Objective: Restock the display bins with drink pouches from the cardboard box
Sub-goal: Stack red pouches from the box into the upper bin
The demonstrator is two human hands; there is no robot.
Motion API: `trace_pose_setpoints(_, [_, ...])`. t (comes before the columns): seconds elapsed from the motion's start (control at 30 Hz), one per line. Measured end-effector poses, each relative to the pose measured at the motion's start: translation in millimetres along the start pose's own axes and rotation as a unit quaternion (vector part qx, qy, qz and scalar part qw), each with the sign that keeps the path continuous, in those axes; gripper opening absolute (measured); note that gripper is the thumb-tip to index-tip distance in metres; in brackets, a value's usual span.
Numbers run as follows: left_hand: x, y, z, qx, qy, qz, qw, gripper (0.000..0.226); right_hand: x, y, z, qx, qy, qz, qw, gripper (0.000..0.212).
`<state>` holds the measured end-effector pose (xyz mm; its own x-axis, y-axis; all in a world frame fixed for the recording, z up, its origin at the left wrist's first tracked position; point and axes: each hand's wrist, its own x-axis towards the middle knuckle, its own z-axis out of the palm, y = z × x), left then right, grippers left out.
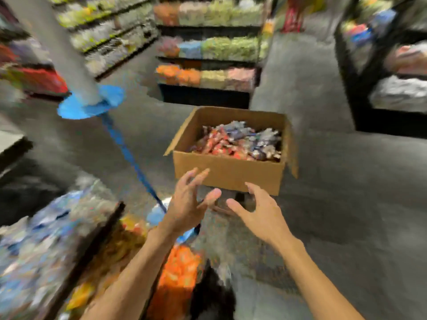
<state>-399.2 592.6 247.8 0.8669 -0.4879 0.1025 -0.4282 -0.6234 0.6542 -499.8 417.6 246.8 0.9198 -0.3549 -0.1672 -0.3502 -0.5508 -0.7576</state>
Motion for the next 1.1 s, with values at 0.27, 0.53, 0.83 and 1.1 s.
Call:
trace_pose_setpoints(0.27, [227, -37, 118, -0.008, -0.178, -0.064, 0.982, 0.05, 191, 65, -32, -0.008, -0.009, 0.132, 0.991, 0.062])
trace_pose_setpoints(0.53, [358, -106, 202, 0.09, -0.29, -0.135, 0.943, 0.05, 349, 131, -25, -0.066, -0.063, 0.21, 0.973, 0.033])
trace_pose_setpoints(0.83, [420, -169, 274, 0.252, -0.351, -0.132, 0.892, 0.088, 446, 200, 26, -0.159, -0.218, 0.232, 0.935, 0.05])
trace_pose_setpoints(1.1, [431, -187, 319, 0.381, -0.41, -0.081, 0.825, 0.102, 489, 220, 58, -0.077, -0.098, 0.421, 0.898, 0.062])
